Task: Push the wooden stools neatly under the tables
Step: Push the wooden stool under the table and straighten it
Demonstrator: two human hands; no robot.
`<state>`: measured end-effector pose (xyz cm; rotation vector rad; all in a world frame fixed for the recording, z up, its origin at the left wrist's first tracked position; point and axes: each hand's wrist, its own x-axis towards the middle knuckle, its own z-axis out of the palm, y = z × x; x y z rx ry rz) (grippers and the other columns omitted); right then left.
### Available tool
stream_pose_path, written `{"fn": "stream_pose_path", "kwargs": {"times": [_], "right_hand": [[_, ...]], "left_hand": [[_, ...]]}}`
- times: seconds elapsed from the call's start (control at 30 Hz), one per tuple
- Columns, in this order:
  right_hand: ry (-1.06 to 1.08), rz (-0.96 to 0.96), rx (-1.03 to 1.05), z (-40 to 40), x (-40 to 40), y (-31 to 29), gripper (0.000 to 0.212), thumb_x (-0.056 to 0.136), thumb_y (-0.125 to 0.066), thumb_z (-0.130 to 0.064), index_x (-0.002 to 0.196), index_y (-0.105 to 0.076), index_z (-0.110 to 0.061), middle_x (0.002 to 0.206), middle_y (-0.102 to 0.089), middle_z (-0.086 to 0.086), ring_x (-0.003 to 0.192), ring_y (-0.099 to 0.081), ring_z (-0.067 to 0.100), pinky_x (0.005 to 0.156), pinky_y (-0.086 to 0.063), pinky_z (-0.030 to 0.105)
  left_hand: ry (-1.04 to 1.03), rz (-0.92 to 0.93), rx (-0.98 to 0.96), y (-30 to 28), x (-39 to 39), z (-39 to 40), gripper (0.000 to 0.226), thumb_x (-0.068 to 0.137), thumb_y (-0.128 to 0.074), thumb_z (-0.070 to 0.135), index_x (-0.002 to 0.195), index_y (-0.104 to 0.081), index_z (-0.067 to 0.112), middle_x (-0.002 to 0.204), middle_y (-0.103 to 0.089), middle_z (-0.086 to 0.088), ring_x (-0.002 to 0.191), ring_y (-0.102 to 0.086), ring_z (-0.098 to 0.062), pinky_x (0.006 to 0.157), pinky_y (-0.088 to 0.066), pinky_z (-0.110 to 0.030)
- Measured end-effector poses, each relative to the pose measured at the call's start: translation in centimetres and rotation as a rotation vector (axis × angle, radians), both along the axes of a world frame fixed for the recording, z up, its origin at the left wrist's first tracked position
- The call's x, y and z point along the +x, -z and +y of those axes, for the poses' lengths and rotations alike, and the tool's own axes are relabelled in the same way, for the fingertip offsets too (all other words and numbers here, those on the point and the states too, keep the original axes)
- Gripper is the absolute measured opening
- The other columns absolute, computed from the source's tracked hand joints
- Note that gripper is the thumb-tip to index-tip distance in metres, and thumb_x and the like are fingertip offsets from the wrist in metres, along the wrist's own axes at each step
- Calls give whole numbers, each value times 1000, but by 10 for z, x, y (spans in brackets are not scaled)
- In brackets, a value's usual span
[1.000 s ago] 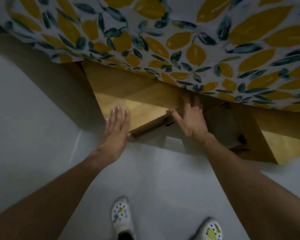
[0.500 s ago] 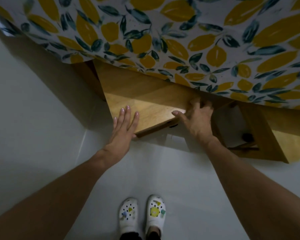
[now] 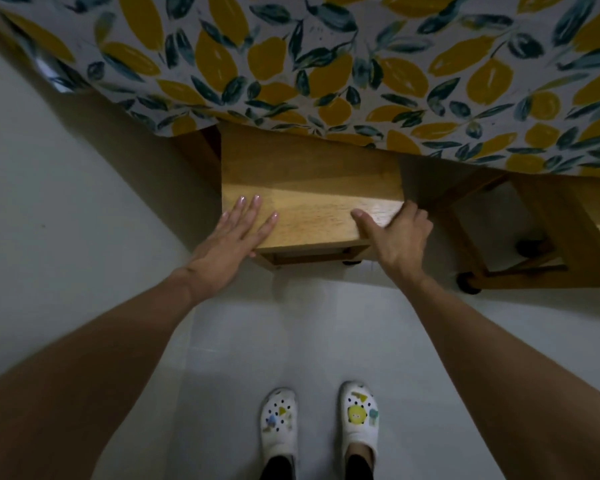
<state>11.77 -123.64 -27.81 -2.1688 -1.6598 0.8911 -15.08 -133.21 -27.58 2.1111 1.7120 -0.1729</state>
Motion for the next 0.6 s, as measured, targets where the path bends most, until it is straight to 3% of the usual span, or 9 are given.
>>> {"fn": "stream_pose_path", "kwargs": {"times": [0.13, 0.27, 0.43, 0.6], "right_hand": [[173, -32, -83, 12, -13, -10, 89, 65, -78, -59, 129, -46, -5, 132, -41, 16, 124, -37, 32, 101, -40, 42], [235, -57, -148, 8, -20, -14, 97, 62, -81, -57, 131, -41, -2, 135, -41, 18, 126, -37, 33, 100, -39, 42], [270, -78, -163, -13, -31, -17, 101, 63, -79, -60, 132, -38, -1, 134, -41, 17, 124, -39, 32, 100, -39, 38], [308, -65, -194, -23, -37, -17, 103, 62, -79, -62, 132, -37, 0, 134, -41, 18, 125, -39, 32, 99, -40, 38]], "left_hand": [[18, 31, -7, 1, -6, 3, 87, 95, -44, 5, 143, 21, 36, 151, 33, -7, 138, 32, -27, 115, 9, -41], [-3, 90, -12, 1, -12, 5, 90, 94, -45, 3, 140, 25, 36, 148, 36, -6, 135, 32, -27, 114, 8, -39], [-27, 159, -58, -11, -18, 7, 117, 71, -46, -27, 141, 23, 36, 154, 29, -8, 136, 29, -24, 118, -6, -40], [-56, 163, -81, -19, -19, 8, 118, 69, -44, -31, 146, 17, 34, 155, 29, -7, 142, 24, -26, 118, -10, -38]]}}
